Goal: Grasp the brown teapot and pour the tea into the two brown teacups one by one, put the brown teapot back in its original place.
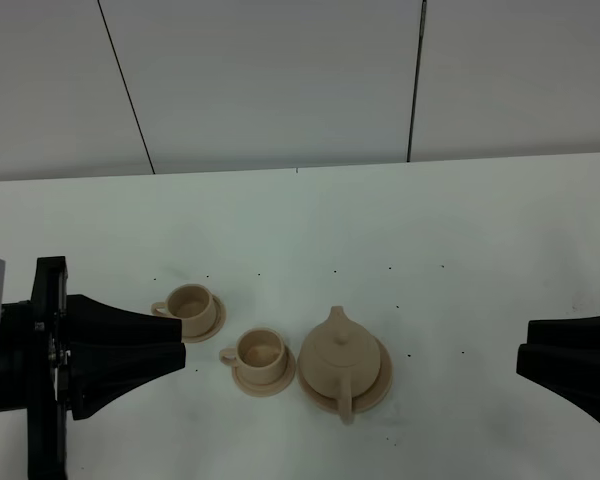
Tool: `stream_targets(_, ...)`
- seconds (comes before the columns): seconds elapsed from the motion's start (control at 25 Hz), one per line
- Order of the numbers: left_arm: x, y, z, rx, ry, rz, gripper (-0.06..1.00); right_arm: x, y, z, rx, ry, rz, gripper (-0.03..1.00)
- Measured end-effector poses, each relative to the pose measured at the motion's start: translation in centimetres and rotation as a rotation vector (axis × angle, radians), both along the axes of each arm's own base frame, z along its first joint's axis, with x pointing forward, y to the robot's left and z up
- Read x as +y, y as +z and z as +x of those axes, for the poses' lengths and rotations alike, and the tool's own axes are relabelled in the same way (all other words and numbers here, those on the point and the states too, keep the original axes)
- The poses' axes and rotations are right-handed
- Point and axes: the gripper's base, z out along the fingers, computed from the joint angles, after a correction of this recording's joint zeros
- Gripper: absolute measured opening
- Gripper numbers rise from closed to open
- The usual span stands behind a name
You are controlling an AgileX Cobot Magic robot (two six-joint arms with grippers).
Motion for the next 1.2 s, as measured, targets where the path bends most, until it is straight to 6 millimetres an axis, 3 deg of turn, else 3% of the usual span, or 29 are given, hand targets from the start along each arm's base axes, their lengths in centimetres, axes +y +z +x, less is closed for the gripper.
stream_targets(1.2, -0.05, 0.45, 0.19, 0.014, 0.034, -0.050, 0.24, -0.01, 0.11, 0.06, 0.005, -0.009, 0.017, 0.29)
